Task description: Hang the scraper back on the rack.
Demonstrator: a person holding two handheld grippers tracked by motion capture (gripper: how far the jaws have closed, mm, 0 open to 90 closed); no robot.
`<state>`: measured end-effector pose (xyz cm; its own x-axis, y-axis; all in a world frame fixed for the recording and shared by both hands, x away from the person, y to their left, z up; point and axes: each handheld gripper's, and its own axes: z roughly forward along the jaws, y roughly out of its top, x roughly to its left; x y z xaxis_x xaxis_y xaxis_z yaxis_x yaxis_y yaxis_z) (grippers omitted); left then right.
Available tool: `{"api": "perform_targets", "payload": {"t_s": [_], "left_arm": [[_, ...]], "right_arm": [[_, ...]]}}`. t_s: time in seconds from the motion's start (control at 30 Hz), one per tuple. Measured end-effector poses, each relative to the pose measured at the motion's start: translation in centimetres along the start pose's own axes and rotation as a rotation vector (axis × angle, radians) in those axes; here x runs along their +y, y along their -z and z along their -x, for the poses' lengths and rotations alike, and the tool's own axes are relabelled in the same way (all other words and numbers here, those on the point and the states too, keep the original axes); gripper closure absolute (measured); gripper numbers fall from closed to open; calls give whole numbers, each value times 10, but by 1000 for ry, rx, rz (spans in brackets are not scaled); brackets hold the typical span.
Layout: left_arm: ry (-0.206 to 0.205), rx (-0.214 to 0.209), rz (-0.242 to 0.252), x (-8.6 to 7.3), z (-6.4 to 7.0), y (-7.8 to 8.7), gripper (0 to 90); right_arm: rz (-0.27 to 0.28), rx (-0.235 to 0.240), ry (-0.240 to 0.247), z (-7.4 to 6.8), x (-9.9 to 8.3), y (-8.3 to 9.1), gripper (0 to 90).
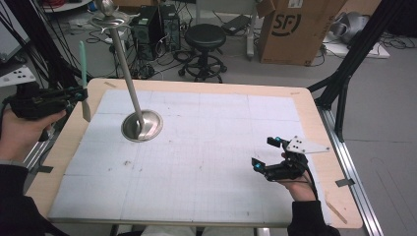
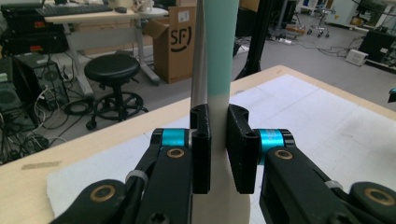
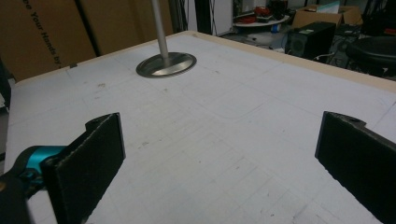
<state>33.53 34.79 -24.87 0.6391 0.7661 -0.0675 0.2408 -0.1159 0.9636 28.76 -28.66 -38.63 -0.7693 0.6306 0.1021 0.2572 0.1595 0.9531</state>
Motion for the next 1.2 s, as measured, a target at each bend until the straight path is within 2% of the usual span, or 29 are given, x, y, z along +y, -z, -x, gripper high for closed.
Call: {"api": "perform_targets", "payload": {"t_s": [0.07, 0.43, 0.87, 1.03, 1.2], "left_arm": [[-7, 7, -2, 4, -1, 1, 806], [17, 23, 18, 19, -8, 0, 805], [32, 30, 43, 22, -13, -4, 806], [22, 25, 49, 23, -12, -7, 806], [31, 8, 62, 23, -12, -9, 806]], "right_arm": [[-1, 0, -3, 0, 0, 0, 6], [-11, 5, -2, 1, -2, -1, 6], [-12, 7, -1, 0, -2, -1, 6], [-12, 8, -4, 0, -2, -1, 6], [-12, 8, -2, 1, -2, -1, 6]]}}
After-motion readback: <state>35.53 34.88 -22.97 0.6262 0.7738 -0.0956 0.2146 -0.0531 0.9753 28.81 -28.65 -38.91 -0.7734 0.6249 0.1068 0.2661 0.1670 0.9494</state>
